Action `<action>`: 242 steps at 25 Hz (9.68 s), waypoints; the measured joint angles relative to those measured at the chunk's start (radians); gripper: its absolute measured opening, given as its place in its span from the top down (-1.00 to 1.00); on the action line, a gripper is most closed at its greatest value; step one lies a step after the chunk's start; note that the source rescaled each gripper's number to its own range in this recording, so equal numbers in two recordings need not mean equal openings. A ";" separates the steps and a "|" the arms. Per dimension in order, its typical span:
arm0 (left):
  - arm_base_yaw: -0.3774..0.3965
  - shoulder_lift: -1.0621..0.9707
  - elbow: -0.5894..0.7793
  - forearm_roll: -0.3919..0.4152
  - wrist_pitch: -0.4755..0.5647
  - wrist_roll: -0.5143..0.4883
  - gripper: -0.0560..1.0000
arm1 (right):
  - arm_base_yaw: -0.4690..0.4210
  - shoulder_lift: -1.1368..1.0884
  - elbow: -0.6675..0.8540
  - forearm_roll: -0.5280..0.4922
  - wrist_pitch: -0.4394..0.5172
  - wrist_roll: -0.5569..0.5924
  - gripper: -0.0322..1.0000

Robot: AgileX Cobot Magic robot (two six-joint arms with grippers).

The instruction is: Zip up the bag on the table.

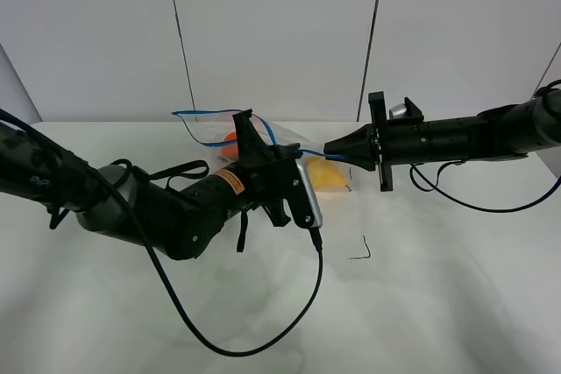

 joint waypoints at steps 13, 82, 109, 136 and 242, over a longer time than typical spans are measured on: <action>0.182 -0.035 0.106 -0.008 -0.110 0.066 0.89 | 0.003 0.000 0.000 0.005 0.006 0.002 0.93; 0.531 0.026 0.162 -0.329 -0.244 -0.492 -0.59 | 0.000 0.000 0.000 -0.031 0.009 0.002 0.93; 0.684 -0.129 -0.019 0.055 0.682 -0.863 -0.58 | 0.000 0.000 0.000 -0.030 0.009 0.006 0.93; 0.684 -0.143 -0.699 0.113 1.961 -1.134 -1.00 | 0.000 0.000 0.000 -0.031 0.009 0.006 0.93; 0.749 -2.009 0.371 0.143 2.018 -1.146 -1.00 | 0.001 0.000 -0.375 -0.894 0.016 0.479 -1.00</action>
